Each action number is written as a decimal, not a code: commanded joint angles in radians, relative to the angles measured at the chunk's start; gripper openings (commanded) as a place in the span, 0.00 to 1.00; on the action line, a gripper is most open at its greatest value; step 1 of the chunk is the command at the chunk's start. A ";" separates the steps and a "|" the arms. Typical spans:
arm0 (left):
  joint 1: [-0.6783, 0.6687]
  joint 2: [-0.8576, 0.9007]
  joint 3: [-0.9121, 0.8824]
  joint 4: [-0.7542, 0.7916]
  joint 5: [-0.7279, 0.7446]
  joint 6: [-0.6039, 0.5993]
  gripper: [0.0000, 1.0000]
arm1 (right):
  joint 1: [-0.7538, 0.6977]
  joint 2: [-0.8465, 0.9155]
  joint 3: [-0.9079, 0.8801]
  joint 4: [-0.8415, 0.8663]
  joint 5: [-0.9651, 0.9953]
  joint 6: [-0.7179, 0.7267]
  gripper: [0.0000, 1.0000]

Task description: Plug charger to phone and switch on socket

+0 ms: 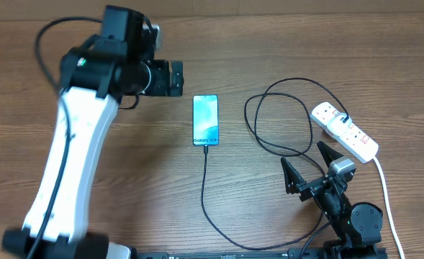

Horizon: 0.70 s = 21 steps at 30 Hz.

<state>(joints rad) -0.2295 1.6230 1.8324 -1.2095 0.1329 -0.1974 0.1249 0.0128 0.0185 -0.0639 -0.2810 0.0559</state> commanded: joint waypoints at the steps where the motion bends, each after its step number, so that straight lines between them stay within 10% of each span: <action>1: -0.013 -0.159 -0.028 0.084 -0.071 0.108 1.00 | -0.003 -0.010 -0.011 0.007 0.007 -0.001 1.00; 21: 0.243 -0.993 -0.990 0.612 -0.084 0.140 1.00 | -0.003 -0.010 -0.011 0.007 0.007 -0.001 1.00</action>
<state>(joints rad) -0.0254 0.7513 0.9726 -0.6441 0.0368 -0.0704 0.1249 0.0128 0.0185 -0.0631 -0.2810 0.0555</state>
